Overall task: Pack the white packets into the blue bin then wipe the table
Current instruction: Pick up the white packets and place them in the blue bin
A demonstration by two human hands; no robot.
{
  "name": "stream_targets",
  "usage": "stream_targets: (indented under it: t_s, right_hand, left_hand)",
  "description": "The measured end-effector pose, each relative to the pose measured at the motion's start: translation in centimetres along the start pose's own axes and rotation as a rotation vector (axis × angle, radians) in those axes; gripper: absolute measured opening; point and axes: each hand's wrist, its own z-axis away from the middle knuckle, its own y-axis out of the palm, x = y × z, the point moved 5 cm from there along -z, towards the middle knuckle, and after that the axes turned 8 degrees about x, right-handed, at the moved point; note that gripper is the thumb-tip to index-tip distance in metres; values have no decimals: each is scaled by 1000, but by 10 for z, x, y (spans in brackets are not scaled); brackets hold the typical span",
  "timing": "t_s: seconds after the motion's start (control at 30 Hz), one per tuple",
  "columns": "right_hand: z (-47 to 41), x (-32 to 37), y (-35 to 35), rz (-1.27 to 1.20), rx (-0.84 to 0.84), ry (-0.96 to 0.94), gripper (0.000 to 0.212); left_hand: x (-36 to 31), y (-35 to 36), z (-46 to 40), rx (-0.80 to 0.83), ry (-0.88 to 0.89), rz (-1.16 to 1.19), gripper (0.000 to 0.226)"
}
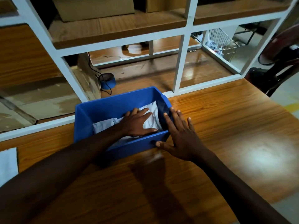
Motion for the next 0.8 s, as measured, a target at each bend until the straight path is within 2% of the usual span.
stream_targets:
  t_s: [0.13,0.23,0.37,0.53,0.7,0.8]
  right_hand:
    - [-2,-2,3,4,-16,-8,106]
    - [-2,-1,3,-5,-15,-15,106]
    - [-1,-1,4,-12,-33,-20,104]
    - [0,-2,5,-22,-38,-21,102]
    - [1,1,-1,-71,-22,-10,94]
    - [7,11,-13,-145,-103,-54,91]
  left_hand:
    - [7,8,-5,-41,94,-96,114]
    - [8,15,-10,-52,111,-92,108]
    - [7,30,-18,38,52,-74,100]
    - [5,30,-20,95,26,-13,101]
    - [6,3,7,-69,90,31,98]
    - [10,-18,38,-208,112,43,94]
